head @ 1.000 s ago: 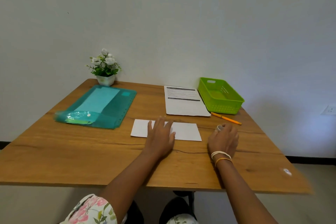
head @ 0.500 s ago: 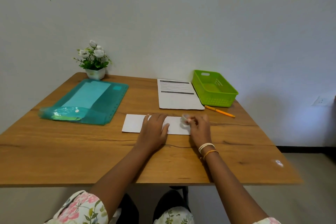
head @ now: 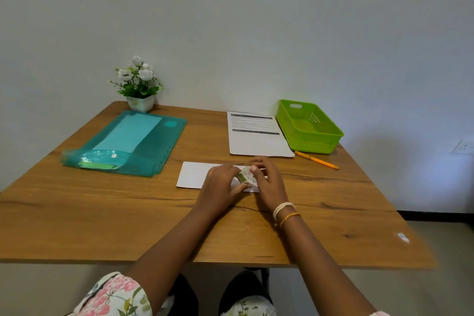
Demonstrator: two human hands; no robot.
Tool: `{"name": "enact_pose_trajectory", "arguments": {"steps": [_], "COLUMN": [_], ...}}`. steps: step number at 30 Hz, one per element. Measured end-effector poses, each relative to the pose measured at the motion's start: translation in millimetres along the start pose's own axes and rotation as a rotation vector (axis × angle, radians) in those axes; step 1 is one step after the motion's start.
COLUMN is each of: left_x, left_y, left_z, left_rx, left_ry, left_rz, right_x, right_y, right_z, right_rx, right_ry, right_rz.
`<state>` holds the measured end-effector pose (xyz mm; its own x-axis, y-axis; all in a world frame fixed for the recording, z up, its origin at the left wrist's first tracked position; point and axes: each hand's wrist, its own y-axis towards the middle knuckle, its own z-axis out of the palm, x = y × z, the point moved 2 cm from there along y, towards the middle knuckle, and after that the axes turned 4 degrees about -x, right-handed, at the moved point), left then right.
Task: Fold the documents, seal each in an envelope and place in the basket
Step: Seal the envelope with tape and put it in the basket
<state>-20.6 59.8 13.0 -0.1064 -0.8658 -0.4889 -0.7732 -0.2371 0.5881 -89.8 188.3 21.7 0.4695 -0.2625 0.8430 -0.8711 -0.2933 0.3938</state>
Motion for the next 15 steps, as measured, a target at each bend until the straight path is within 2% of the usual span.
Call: {"name": "enact_pose_trajectory", "arguments": {"steps": [3, 6, 12, 15], "left_x": [2, 2, 3, 4], "left_y": [0, 1, 0, 1], "left_z": [0, -1, -1, 0], "left_rx": [-0.030, -0.029, -0.029, -0.037], "left_ry": [-0.019, -0.008, -0.012, -0.018], "left_rz": [-0.060, -0.080, -0.095, -0.092], "right_x": [7, 10, 7, 7], "right_y": [-18, -20, -20, -20], "right_z": [5, 7, 9, 7], "right_rx": [-0.150, -0.152, -0.161, -0.186], "right_ry": [-0.030, -0.099, -0.035, -0.040], "right_rz": [-0.110, -0.233, -0.103, -0.113]}}
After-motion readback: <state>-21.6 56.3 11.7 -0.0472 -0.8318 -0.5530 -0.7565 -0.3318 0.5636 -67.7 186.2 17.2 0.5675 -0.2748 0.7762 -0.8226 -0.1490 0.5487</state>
